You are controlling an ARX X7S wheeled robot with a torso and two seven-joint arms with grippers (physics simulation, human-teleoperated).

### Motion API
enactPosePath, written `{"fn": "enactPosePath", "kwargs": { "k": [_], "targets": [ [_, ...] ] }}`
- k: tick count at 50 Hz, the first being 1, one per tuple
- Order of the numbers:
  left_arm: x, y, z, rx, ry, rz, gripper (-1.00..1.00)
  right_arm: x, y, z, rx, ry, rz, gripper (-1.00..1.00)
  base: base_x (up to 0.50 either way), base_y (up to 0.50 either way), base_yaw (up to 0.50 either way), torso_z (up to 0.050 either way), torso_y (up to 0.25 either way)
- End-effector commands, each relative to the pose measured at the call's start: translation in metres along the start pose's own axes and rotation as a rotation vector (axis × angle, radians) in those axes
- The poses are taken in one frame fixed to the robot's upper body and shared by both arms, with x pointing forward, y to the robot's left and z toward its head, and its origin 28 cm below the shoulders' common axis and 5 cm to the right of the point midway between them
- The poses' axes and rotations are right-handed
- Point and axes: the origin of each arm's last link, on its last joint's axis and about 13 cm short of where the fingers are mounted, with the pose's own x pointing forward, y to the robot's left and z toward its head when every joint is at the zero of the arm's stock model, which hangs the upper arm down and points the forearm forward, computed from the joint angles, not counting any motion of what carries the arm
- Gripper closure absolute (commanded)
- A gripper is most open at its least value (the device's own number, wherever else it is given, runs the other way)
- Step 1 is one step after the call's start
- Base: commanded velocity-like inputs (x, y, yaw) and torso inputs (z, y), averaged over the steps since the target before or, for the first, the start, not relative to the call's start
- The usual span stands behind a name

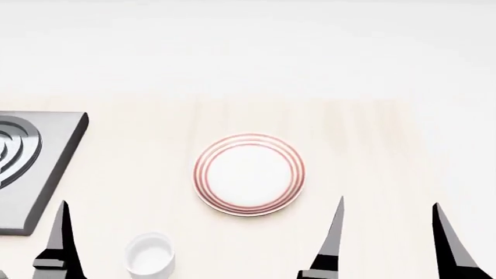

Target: Pick the akita bowl on the cookies box and place it on the plate.

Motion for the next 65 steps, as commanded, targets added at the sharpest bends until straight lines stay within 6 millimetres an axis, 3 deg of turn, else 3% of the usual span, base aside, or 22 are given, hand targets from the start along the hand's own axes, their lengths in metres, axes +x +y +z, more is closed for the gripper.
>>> {"fn": "enactPosePath", "kwargs": {
  "k": [1, 45, 55, 65],
  "targets": [
    [0.003, 0.005, 0.006, 0.02, -0.042, 0.003, -1.0, 0.006, -0.007, 0.007, -0.032, -0.017, -0.016, -1.0, 0.0, 0.0, 0.0, 0.01, -0.25],
    [0.004, 0.006, 0.006, 0.033, -0.034, 0.009, -1.0, 0.01, -0.01, 0.01, -0.065, -0.011, -0.015, -1.0, 0.0, 0.0, 0.0, 0.011, -0.25],
    [0.012, 0.01, 0.007, 0.056, 0.034, -0.012, -1.0, 0.018, -0.013, 0.015, -0.082, 0.031, 0.055, -1.0, 0.0, 0.0, 0.0, 0.0, 0.0],
    [0.029, 0.017, 0.023, 0.027, 0.065, -0.136, -1.0, 0.025, -0.011, 0.031, -0.184, 0.024, 0.158, -1.0, 0.0, 0.0, 0.0, 0.0, 0.0]
  ]
}}
